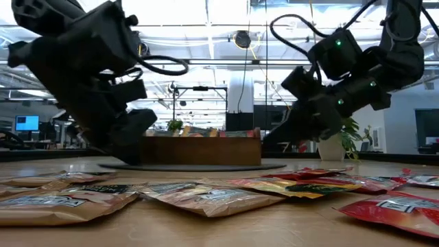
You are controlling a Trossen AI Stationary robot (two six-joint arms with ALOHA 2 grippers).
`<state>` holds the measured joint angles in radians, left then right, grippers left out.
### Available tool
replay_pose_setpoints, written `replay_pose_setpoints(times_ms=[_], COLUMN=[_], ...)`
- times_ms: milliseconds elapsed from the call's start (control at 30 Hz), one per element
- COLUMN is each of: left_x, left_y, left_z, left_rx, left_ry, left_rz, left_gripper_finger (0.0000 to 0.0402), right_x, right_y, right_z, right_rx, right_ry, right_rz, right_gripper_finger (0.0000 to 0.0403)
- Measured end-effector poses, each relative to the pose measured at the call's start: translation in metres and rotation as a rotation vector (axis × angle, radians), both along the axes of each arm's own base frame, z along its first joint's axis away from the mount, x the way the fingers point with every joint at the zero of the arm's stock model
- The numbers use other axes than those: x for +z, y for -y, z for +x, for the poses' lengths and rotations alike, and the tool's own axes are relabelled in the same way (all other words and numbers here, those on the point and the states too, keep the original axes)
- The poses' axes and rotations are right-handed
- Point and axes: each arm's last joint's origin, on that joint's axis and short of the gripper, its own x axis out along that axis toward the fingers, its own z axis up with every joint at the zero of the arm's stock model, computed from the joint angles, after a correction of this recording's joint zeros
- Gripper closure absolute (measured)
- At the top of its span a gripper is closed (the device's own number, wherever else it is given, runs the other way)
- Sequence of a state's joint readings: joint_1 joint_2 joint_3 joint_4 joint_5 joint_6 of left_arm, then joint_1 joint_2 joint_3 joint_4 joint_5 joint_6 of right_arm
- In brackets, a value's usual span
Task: Pick & Place Tea
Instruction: Adjust the wooden organizer
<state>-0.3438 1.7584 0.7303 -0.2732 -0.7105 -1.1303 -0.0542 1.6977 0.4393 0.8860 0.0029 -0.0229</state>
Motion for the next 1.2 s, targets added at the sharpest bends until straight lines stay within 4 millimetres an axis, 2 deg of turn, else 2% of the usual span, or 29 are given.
replay_pose_setpoints(times_ms=[167, 267, 367, 567, 667, 967, 1200], left_x=[0.002, 0.003, 0.003, 0.003, 0.005, 0.033, 0.053], left_y=[-0.007, -0.007, -0.005, 0.003, 0.009, 0.033, 0.048], left_z=[0.013, 0.015, 0.015, 0.015, 0.016, 0.039, 0.050], left_rx=[-0.087, -0.101, -0.106, -0.154, -0.196, -0.428, -0.463], left_ry=[0.022, 0.032, 0.033, 0.040, 0.041, 0.027, 0.037], left_rz=[-0.045, -0.048, -0.060, -0.093, -0.088, 0.045, -0.023], left_gripper_finger=[0.0397, 0.0390, 0.0383, 0.0397, 0.0388, 0.0376, 0.0376], right_x=[0.000, 0.000, -0.001, -0.003, -0.004, -0.002, -0.002], right_y=[-0.009, -0.009, -0.008, -0.006, -0.005, -0.005, -0.011], right_z=[0.000, 0.000, 0.000, -0.002, -0.002, -0.002, -0.002], right_rx=[0.014, 0.007, -0.022, -0.077, -0.080, -0.091, -0.078], right_ry=[0.010, 0.004, 0.000, -0.027, -0.034, -0.025, -0.030], right_rz=[0.002, 0.007, 0.010, -0.017, -0.013, 0.007, 0.022], right_gripper_finger=[0.0403, 0.0403, 0.0403, 0.0403, 0.0403, 0.0403, 0.0403])
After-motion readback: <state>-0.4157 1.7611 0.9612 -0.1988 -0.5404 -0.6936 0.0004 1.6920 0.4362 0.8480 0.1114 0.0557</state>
